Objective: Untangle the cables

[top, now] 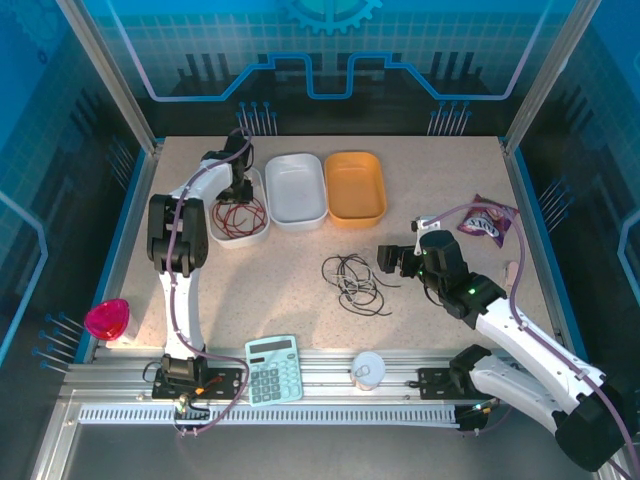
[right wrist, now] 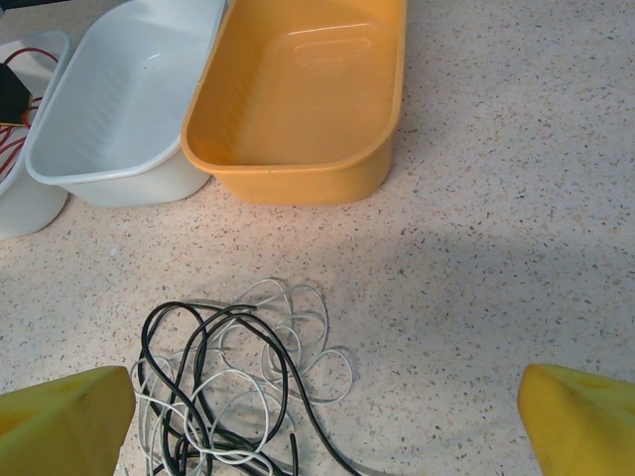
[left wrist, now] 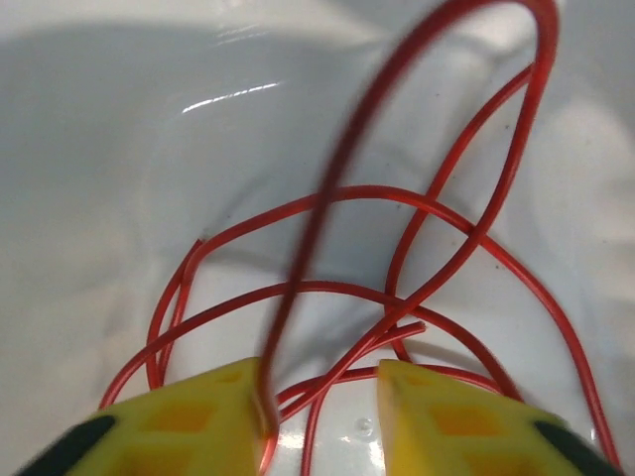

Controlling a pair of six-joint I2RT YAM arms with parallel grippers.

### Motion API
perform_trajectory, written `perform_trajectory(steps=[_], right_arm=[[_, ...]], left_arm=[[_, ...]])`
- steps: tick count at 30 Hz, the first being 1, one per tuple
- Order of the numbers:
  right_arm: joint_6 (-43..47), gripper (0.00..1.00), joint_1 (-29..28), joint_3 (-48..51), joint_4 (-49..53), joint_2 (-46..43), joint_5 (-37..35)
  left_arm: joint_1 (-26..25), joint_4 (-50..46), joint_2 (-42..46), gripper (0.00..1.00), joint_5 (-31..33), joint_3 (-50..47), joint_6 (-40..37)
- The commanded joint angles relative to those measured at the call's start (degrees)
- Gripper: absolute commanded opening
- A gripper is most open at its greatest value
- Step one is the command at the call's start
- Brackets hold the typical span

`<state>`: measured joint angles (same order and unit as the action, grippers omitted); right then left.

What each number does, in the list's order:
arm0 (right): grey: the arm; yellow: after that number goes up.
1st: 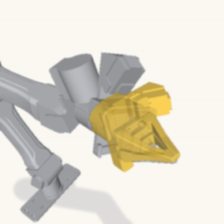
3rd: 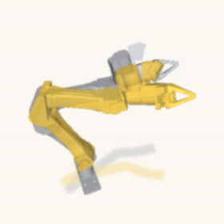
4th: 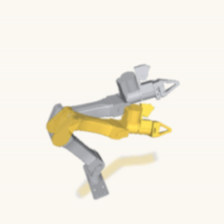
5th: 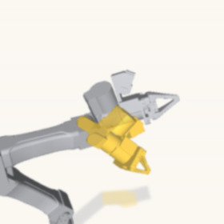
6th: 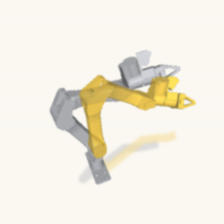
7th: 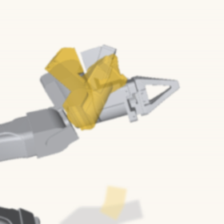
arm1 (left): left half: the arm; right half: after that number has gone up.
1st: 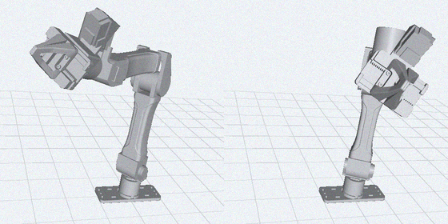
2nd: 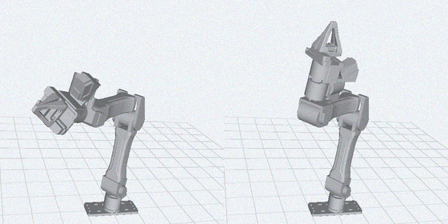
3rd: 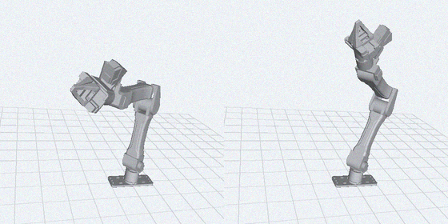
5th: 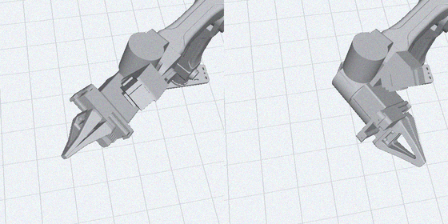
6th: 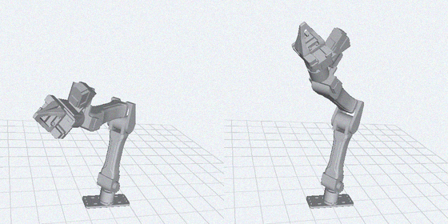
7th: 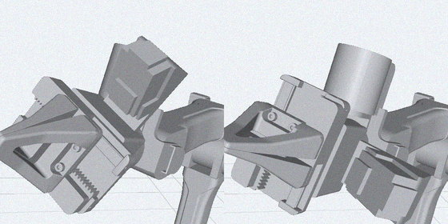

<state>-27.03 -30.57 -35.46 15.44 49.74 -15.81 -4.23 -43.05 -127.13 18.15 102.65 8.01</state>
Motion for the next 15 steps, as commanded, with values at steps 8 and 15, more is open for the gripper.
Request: perform_trajectory(steps=[8,15], right_arm=[[-0.32,1.00,0.69,-1.75,-0.84,1.80,0.96],[-0.92,1.00,0.77,-2.18,-0.83,3.06,0.86]], left_arm=[[0.19,0.57,10.93,0.57,1.04,-3.03,1.22],[0.01,1.71,17.97,0.73,1.18,-6.71,2.00]])
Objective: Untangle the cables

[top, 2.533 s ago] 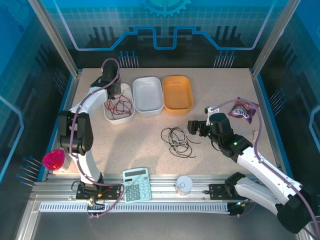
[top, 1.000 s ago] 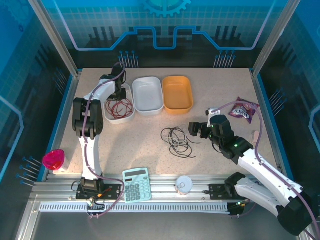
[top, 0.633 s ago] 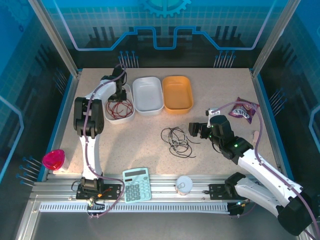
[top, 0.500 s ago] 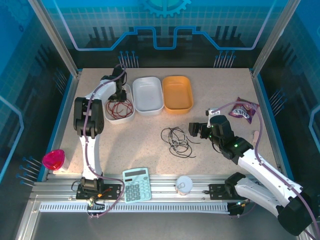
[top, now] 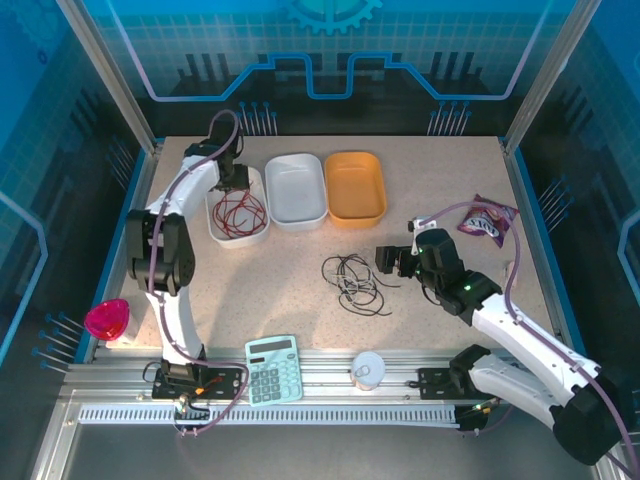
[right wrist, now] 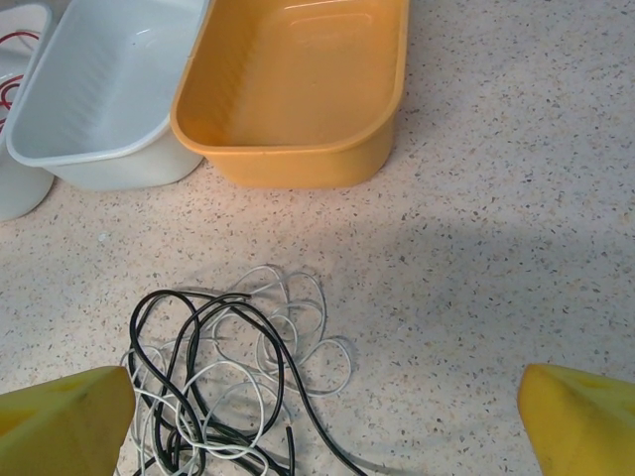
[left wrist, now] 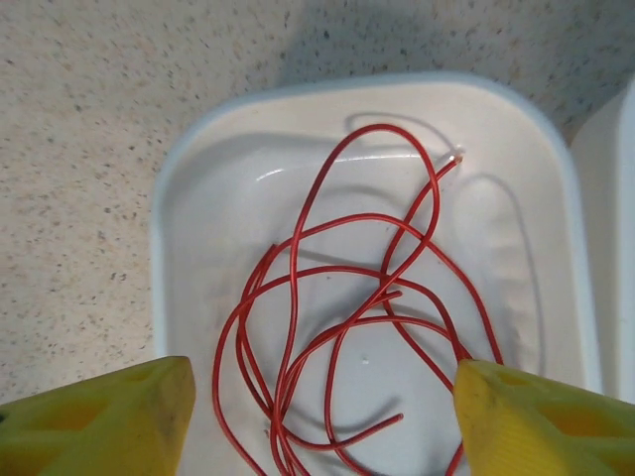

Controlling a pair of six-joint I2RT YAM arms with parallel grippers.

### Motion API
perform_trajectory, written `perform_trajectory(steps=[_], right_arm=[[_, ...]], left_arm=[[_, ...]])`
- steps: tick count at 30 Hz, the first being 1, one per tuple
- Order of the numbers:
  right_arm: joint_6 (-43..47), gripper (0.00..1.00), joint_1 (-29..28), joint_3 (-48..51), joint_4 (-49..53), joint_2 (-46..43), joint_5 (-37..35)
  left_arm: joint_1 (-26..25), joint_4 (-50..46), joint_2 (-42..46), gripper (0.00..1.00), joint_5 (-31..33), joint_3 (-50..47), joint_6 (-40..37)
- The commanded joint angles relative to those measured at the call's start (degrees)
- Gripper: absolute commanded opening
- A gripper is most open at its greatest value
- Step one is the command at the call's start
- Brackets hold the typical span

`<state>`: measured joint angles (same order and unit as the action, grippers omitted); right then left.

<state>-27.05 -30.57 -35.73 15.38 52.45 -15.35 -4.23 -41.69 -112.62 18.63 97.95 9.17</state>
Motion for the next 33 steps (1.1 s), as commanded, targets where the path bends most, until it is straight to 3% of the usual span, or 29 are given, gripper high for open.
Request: perform_trajectory(steps=[1,7,13,21,26,30,33], right_arm=[[-0.90,1.00,0.73,-1.98,-0.74,0.63,0.44],[-1.06,1.00,0.69,-2.67,0.05,2.54,0.56],[-1.78,0.95,0.53,-3.32,0.49,5.36,1.01],[-3.45,0.90,-0.19,-4.57,2.05,11.21,1.43],[-4.05,0.88,-0.67,-6.34,3.56,15.65,2.79],[-2.81,0.85,-2.52,-8.30,4.75,18.75,3.54],[-1.93,0.76,-5.07,-11.25,7.16,21.30,1.72]], left_arm=[[-0.15,0.71,4.82,0.75,0.41,-2.92,1.01],[-1.37,3.44,13.64,0.99,-1.15,-9.70,3.16],[-5.45,8.33,23.97,0.99,-4.71,-19.24,7.38],[-17.43,25.10,35.99,0.99,-10.63,-37.45,20.83],[-26.91,31.74,36.99,0.99,-6.19,-44.88,27.68],[-30.64,35.42,38.40,0.99,-2.22,-50.55,32.88],[-31.66,36.87,39.83,0.99,-0.86,-55.07,36.85]])
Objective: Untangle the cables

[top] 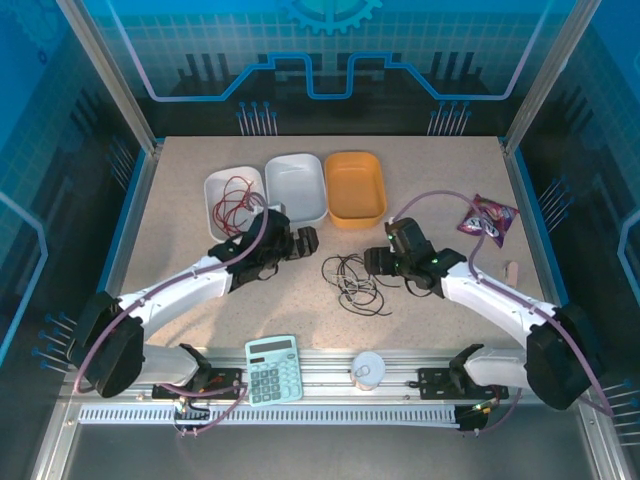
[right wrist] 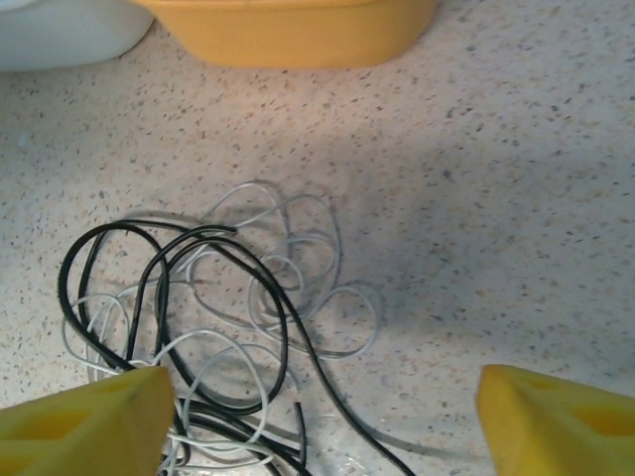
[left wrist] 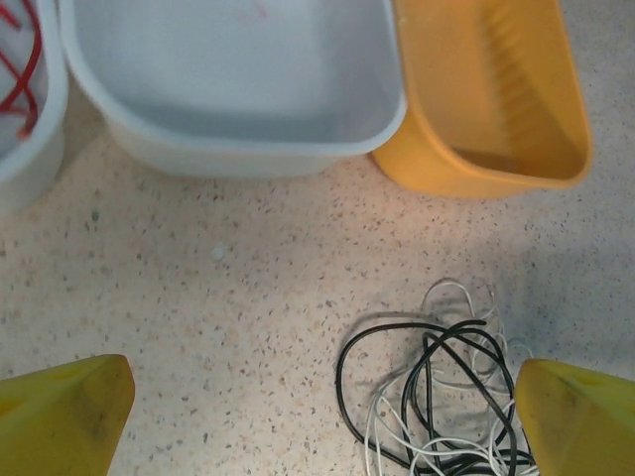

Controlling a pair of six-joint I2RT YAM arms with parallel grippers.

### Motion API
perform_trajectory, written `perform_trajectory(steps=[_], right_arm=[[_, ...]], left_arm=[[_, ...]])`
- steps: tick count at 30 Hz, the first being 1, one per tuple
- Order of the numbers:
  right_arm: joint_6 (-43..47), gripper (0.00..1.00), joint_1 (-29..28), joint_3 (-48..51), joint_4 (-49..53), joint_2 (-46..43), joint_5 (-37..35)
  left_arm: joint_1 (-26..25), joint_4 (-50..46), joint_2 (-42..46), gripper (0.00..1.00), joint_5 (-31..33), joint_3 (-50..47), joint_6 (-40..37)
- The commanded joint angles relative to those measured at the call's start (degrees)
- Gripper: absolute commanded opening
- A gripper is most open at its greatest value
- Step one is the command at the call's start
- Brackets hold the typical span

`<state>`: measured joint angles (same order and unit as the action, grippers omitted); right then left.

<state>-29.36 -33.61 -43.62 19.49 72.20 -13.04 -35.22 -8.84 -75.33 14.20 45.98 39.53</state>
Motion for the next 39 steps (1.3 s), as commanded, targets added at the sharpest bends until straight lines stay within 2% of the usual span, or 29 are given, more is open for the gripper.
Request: perform_trajectory(steps=[1,4,6,11,17,22,27,34,39], right_arm=[[0.61,0.71,-2.99,-4.58,3.97,2.44,-1.14],[1.21,0.56,-5.32,-9.28,6.74,6.03,-1.75],[1.74,0.51,-7.15,-12.39,8.87,8.47,-3.10],[2.89,0.46,-10.83,-21.27,15.28,16.17,-6.96],[3.48,0.41,-12.62,-29.38,20.52,24.96,-8.26],[3.95,0.37,-12.76,-32.34,21.63,28.93,-6.97],[4.26,0.26,-12.73,-33.19,22.09,31.14,-5.74],[4.75,0.25,-12.80,-33.25,22.08,32.86,-3.85],[4.97,0.32,-12.89,-33.38,21.91,33.27,-2.89]], left_arm=[[-0.64,4.84,3.07,0.99,3.55,-4.52,7.12],[-0.65,5.72,4.32,0.99,2.90,-7.12,7.57],[-0.64,5.68,4.95,0.99,2.76,-8.26,7.44],[-0.64,6.46,5.72,0.99,2.46,-10.12,7.18],[-0.69,6.69,5.63,0.99,2.37,-10.34,6.61],[-0.70,6.56,5.55,0.99,2.84,-10.50,6.53],[-0.64,6.26,4.93,0.99,2.99,-10.40,6.50],[-0.60,5.99,3.64,0.99,2.94,-9.94,6.61],[-0.55,5.90,2.91,0.99,2.90,-9.55,6.63]])
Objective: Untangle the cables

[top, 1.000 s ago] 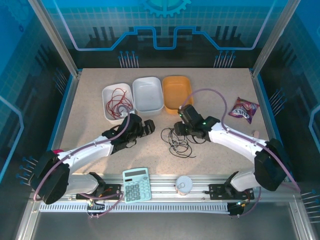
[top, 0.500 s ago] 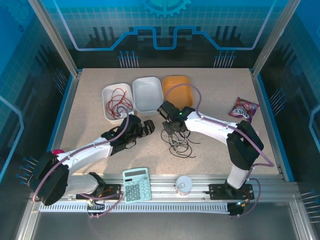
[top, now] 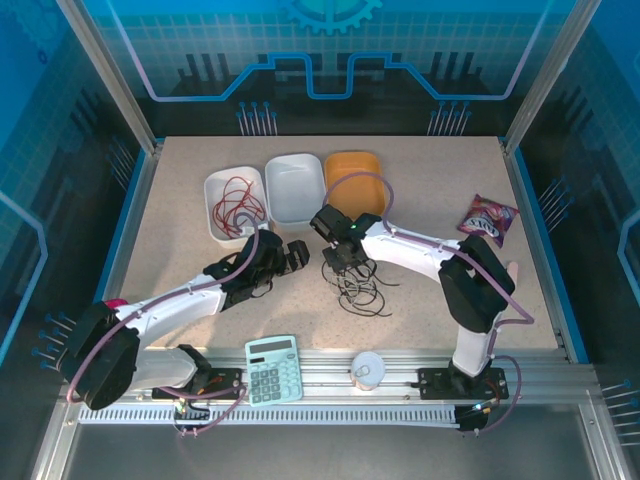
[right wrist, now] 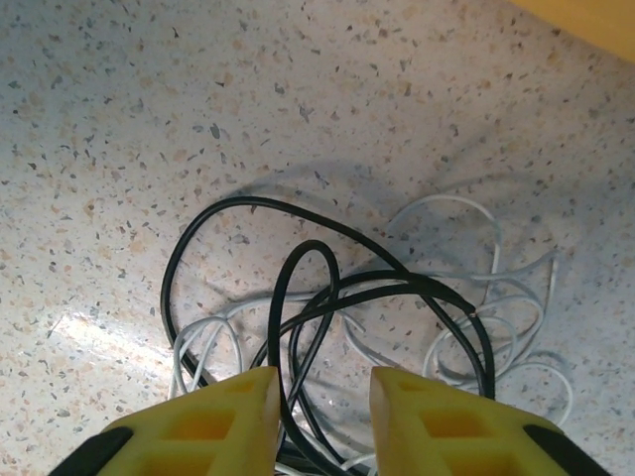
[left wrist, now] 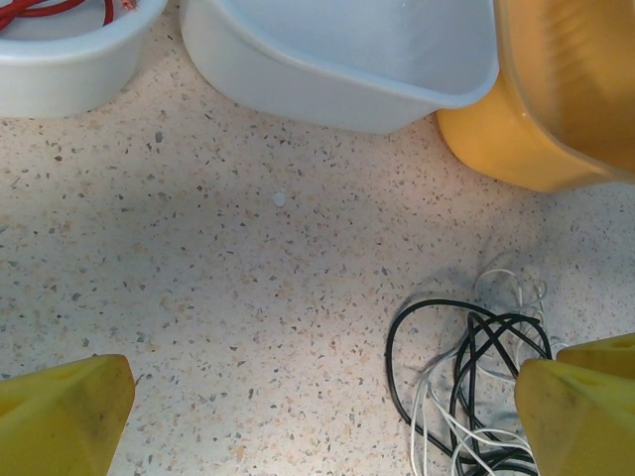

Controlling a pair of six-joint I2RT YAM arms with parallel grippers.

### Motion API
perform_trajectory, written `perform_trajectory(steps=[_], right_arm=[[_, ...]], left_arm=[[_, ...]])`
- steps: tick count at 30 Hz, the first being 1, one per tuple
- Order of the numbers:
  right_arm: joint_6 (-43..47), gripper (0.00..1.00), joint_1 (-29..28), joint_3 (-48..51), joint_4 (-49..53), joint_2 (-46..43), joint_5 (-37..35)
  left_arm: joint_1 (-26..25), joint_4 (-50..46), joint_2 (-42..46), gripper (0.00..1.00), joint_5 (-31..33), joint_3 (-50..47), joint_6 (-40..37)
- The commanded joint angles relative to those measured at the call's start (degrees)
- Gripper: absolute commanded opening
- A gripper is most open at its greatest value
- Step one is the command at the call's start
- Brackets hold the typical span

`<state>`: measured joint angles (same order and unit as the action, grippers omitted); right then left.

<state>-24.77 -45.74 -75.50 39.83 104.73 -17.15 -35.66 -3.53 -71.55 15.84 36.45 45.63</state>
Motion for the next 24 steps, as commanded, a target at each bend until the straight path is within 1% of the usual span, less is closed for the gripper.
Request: perform_trajectory(steps=[1,12,19,24], right_arm=[[0.35,0.32,-0.87,-1.53,1.50,0.63,1.28],[1.44,0.33,-2.33,-2.38,2.20,-2.73,0.58],[1.02,0.30,-2.34,-1.81,2.09,0.02,-0.39],[-0.07,0.27,-2.41,-1.58,2.05,1.18,-3.63]], left_arm=[[-0.13,0.48,-0.95,0.99,1.24,0.03,0.52],[-0.15,-0.04,-0.62,0.99,2.95,-0.23,1.52],[-0.13,-0.28,0.51,0.99,4.09,-0.94,1.84],[-0.06,-0.74,0.79,0.99,3.97,-0.80,1.49]])
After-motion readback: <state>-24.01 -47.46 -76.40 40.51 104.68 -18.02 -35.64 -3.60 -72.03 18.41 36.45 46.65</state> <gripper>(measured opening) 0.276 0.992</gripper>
